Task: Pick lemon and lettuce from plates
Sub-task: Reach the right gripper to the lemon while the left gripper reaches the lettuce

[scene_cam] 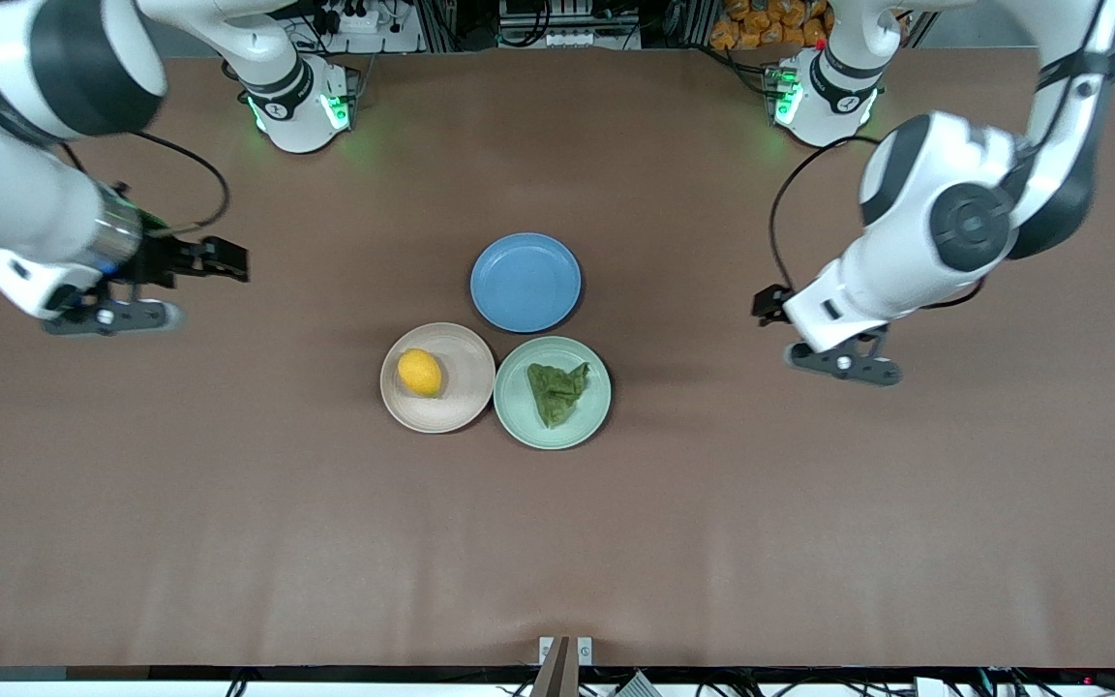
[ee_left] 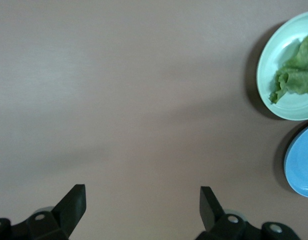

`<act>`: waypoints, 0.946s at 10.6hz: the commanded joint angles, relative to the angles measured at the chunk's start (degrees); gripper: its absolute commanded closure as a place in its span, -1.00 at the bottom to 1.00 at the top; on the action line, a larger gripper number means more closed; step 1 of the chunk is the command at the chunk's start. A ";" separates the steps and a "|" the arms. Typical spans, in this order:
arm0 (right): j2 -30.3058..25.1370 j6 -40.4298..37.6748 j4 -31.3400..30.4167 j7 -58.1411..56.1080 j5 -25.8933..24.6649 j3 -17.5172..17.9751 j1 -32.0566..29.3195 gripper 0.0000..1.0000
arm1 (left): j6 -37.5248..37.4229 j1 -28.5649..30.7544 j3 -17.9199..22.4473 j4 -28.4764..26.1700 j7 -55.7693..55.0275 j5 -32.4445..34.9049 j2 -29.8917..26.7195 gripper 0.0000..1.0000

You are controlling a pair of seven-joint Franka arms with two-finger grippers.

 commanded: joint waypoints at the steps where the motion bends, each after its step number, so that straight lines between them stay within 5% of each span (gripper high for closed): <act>1: 1.48 7.05 -5.03 0.66 1.50 -0.42 2.68 -1.00 | 3.06 -2.58 -0.11 0.64 -0.46 -0.57 5.38 -1.00; 10: 18.61 27.27 -5.22 7.61 1.85 -0.51 11.92 -1.00 | 3.06 -5.73 0.06 8.02 -5.65 -0.05 14.09 -1.00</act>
